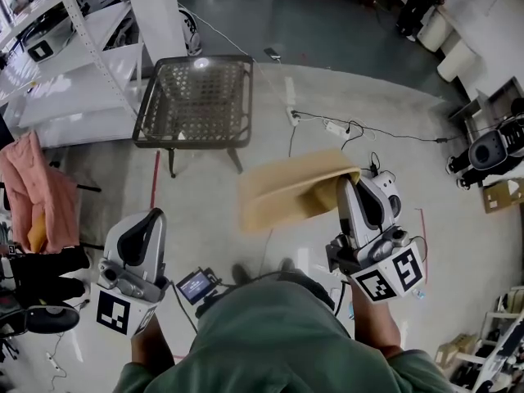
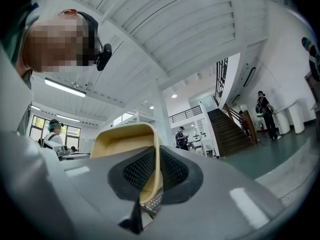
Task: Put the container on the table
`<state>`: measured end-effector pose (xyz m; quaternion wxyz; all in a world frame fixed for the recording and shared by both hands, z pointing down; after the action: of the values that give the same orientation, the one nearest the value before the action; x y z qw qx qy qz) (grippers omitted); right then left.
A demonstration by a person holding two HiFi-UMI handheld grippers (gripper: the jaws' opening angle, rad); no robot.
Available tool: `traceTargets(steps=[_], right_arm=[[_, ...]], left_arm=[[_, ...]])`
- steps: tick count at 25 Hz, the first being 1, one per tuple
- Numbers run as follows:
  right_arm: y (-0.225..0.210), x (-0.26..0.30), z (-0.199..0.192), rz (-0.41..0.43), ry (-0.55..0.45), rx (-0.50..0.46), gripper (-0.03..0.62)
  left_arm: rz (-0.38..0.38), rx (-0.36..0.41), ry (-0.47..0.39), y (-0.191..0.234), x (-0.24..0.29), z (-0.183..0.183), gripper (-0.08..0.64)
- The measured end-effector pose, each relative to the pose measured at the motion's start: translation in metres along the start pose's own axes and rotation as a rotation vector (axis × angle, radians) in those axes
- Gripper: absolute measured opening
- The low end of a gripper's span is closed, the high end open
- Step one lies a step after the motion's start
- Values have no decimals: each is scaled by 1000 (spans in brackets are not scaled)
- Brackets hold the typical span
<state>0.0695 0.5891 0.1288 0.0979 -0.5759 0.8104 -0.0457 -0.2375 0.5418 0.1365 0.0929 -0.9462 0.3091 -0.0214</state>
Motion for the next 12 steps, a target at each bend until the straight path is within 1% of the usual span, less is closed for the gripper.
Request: traceTargets(steps=[5,7,12], right_arm=[[1,5,11,7,4,-1,29],[-7,10,4,8,12,3,29],[-39,33,-3,28,20,23,29]], left_arm=[[-19,0,0,1,7,7,3],[-21,-8,9,2,13,-1,3],[7,-14,30,9,42,-9,3]])
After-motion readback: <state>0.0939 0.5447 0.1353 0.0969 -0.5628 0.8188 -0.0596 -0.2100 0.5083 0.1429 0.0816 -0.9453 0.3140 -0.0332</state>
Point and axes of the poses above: the fingertips, and each gripper's own axes: x forward along the fingers, y to its left, z out of its top, the point moved 4 cm from there along -x, backward along the fingers, and after that the axes turned 6 degrees about y, right-handed, at the moved point
